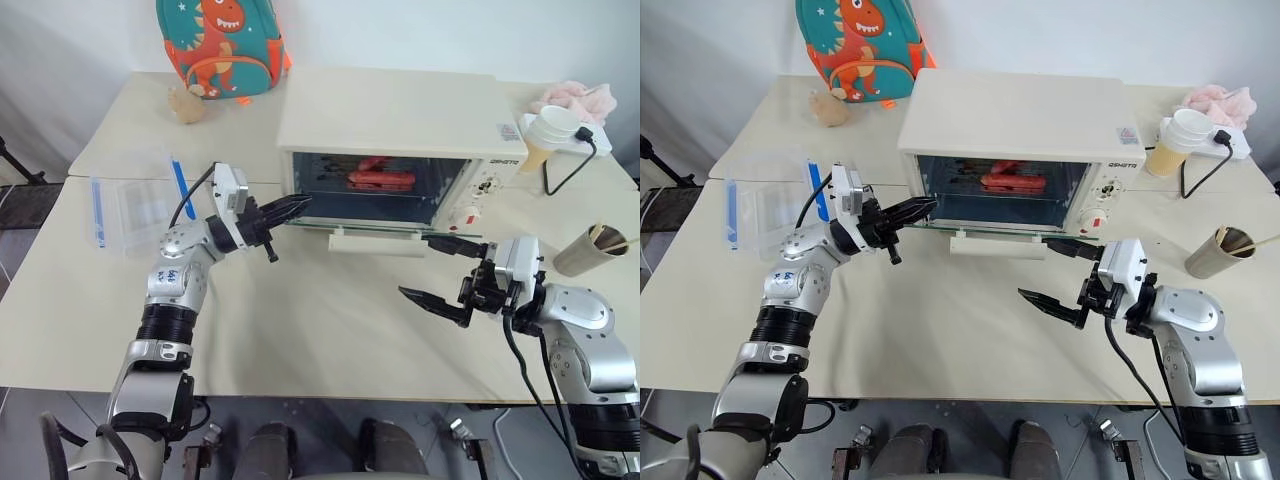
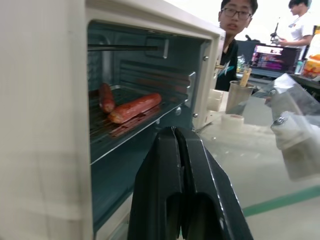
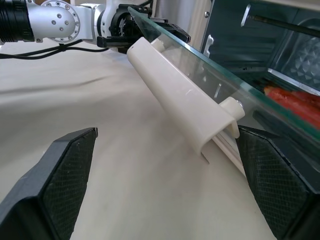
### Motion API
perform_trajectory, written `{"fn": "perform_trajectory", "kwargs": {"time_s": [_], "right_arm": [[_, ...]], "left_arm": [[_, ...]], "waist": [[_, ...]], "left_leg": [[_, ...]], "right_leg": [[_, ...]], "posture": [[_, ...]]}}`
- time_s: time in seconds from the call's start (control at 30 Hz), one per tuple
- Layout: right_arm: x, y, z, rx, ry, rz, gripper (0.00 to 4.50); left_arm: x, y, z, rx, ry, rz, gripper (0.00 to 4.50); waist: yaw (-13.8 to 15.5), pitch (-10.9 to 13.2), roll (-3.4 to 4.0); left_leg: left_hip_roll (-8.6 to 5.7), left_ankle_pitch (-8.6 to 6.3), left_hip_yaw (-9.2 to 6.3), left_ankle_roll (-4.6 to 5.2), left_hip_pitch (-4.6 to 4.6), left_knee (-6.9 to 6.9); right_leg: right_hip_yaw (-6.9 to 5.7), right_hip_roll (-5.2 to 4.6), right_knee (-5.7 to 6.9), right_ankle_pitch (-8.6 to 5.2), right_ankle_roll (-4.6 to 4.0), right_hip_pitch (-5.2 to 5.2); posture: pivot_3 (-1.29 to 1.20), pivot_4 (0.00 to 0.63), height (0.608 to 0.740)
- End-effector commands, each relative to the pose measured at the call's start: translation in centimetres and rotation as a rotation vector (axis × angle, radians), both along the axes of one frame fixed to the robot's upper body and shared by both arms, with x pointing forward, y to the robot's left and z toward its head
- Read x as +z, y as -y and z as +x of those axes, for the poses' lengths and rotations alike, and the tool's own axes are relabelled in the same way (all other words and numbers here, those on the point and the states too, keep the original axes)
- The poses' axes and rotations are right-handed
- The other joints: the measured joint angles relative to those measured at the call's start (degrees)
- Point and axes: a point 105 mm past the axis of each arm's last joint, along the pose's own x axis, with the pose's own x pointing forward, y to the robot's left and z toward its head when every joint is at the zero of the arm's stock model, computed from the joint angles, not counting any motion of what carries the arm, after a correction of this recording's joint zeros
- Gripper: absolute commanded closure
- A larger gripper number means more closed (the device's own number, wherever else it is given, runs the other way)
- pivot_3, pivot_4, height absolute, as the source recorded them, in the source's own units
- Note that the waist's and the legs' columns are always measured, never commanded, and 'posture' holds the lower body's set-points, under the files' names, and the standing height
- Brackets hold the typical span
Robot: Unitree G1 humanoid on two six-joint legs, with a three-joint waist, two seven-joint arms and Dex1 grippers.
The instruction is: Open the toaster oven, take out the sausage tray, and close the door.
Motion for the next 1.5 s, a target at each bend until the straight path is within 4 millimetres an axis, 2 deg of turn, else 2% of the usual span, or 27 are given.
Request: {"fn": "perform_trajectory", "kwargs": {"time_s": [0.03,0.13,0.2,0.33,0.4,0.47,0.53,0.6,0.73,1.0,1.2,1.33,1.5], "right_arm": [[0.6,3.3,-1.4,-0.146,0.055,-0.023,0.00],[0.0,5.2,-2.6,-0.229,0.036,-0.035,0.00],[-1.4,7.2,-4.4,-0.297,0.005,-0.089,0.00],[-2.8,9.2,-6.5,-0.356,-0.029,-0.150,0.00],[-2.9,10.9,-7.2,-0.430,-0.032,-0.150,0.00],[-1.6,11.9,-6.8,-0.495,0.045,-0.161,0.00],[0.6,11.2,-5.4,-0.500,0.165,-0.181,0.00],[1.6,10.6,-4.6,-0.500,0.212,-0.181,0.00],[3.1,6.6,-0.3,-0.505,0.291,-0.220,0.00],[3.5,-0.2,4.2,-0.481,0.348,-0.297,0.00],[2.6,-4.6,7.0,-0.453,0.537,-0.468,0.00],[2.1,-6.1,9.0,-0.500,0.635,-0.576,0.00],[3.2,-7.0,11.4,-0.600,0.789,-0.642,0.00]], "left_arm": [[0.2,0.3,-0.5,-0.056,0.000,0.006,4.47],[0.0,0.3,-0.7,-0.073,-0.009,0.013,4.47],[-0.4,0.4,-0.9,-0.088,-0.019,0.018,4.47],[-1.3,0.8,-1.4,-0.118,-0.019,0.063,4.47],[-1.5,0.9,-1.7,-0.126,-0.033,0.052,4.47],[-2.0,0.7,-2.1,-0.132,-0.039,0.072,4.47],[-2.8,0.5,-2.6,-0.135,-0.046,0.107,4.47],[-3.2,0.3,-2.8,-0.132,-0.055,0.118,4.47],[-4.7,-1.1,-3.3,-0.076,-0.063,0.160,4.47],[-5.0,-2.9,-4.3,0.015,-0.066,0.164,4.47],[-5.8,-4.8,-5.4,0.079,-0.066,0.185,4.47],[-5.7,-5.4,-6.1,0.123,-0.049,0.153,4.47],[-3.9,-7.0,-7.0,0.231,-0.002,0.010,4.47]], "waist": [[0.38,0.00,0.00],[0.74,0.00,-0.01],[0.76,0.00,0.00],[0.94,0.00,0.00],[0.81,0.00,0.00],[0.23,-0.01,-0.01],[-0.54,-0.01,-0.01],[-1.04,-0.01,0.00],[-1.59,-0.01,-0.01],[-1.01,-0.01,-0.01],[-1.15,-0.01,-0.01],[-1.87,-0.01,-0.01],[-2.45,-0.01,-0.01]], "left_leg": [[-0.01,0.00,-0.01,0.00,-0.01,0.00],[-0.02,-0.03,-0.03,0.05,-0.01,0.00],[-0.01,-0.03,0.06,0.06,0.01,0.02],[0.02,-0.02,0.10,0.05,0.09,0.03],[0.01,0.00,0.31,0.08,0.11,0.07],[0.02,0.01,0.40,0.10,0.17,0.07],[0.03,0.03,0.46,0.11,0.22,0.08],[0.08,0.06,0.57,0.09,0.29,0.08],[0.14,0.14,0.53,0.02,0.35,0.10],[0.14,0.12,0.36,-0.03,0.10,0.17],[0.13,0.11,0.40,-0.02,0.04,0.16],[0.13,0.11,0.39,-0.02,0.02,0.16],[0.15,0.11,0.43,-0.04,-0.01,0.13]], "right_leg": [[-0.01,0.00,0.00,0.00,0.00,0.00],[-0.06,-0.01,-0.04,0.01,0.01,0.05],[-0.03,-0.01,-0.08,0.01,0.02,0.05],[-0.01,0.00,-0.08,0.01,0.01,0.11],[0.16,0.00,-0.20,0.01,0.01,0.12],[0.24,0.00,-0.22,0.01,0.01,0.13],[0.34,0.00,-0.19,0.01,0.01,0.13],[0.44,0.01,-0.14,0.01,-0.02,0.11],[0.46,0.04,0.05,0.02,-0.10,0.08],[0.35,0.01,0.26,0.01,-0.11,-0.17],[0.37,0.01,0.27,0.01,-0.11,-0.25],[0.37,0.00,0.32,0.01,-0.11,-0.29],[0.42,-0.02,0.42,0.01,-0.11,-0.43]], "posture": [[0.00,0.150,0.740],[0.00,0.150,0.740],[0.00,0.150,0.740],[0.00,0.150,0.740],[0.00,0.150,0.740],[0.00,0.150,0.740],[0.00,0.150,0.740],[0.00,0.150,0.740],[0.00,0.150,0.740],[0.00,0.150,0.740],[0.00,0.150,0.740],[0.00,0.150,0.740],[0.00,0.150,0.740]]}}
